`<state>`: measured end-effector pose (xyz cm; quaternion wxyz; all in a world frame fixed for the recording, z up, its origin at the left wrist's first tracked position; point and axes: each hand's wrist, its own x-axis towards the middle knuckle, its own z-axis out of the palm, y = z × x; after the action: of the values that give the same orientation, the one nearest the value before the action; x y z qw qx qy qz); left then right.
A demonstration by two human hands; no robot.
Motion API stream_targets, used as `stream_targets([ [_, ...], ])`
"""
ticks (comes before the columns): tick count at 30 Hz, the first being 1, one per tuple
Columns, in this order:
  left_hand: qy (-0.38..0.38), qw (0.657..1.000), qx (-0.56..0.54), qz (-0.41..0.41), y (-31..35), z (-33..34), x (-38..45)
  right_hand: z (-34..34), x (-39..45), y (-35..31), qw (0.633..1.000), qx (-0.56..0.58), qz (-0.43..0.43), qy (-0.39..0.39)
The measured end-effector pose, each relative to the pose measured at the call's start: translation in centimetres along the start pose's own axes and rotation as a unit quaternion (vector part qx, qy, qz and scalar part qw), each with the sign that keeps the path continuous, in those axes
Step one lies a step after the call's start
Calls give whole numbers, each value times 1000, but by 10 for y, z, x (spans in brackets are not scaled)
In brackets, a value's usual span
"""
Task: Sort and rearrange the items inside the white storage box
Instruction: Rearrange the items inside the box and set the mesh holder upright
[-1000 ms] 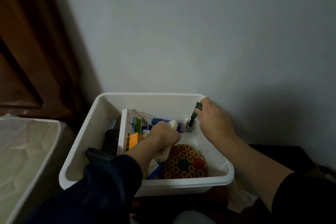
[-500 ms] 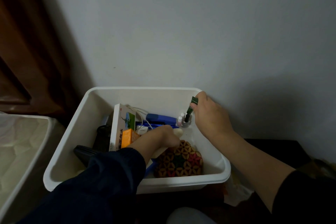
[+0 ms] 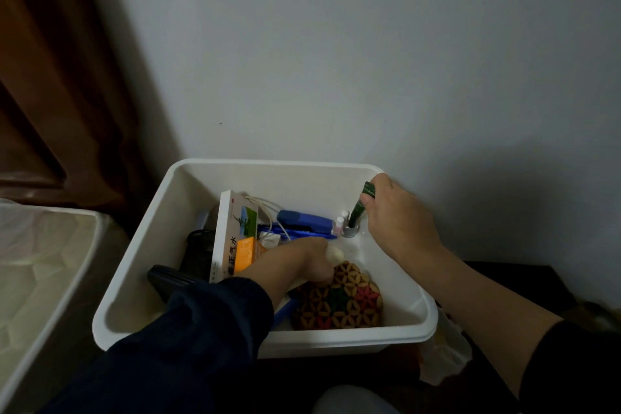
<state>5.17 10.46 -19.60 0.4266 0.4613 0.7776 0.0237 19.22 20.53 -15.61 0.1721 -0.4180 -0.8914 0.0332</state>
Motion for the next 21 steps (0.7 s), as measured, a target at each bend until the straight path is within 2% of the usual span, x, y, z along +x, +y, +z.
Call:
stream_targets([
  [3,18,998,46,42,8,5,4,-2,-1,-1,1000,3,0,-11],
  [6,-6,995,63,79,17,8,5,-3,-2,-2,1000,9,1,-13],
  [14,-63,992,62,85,29,6,3,-2,-1,-2,1000,8,11,-7],
  [21,-58,993,49,87,27,11,7,-4,-2,-2,1000,-2,7,-10],
])
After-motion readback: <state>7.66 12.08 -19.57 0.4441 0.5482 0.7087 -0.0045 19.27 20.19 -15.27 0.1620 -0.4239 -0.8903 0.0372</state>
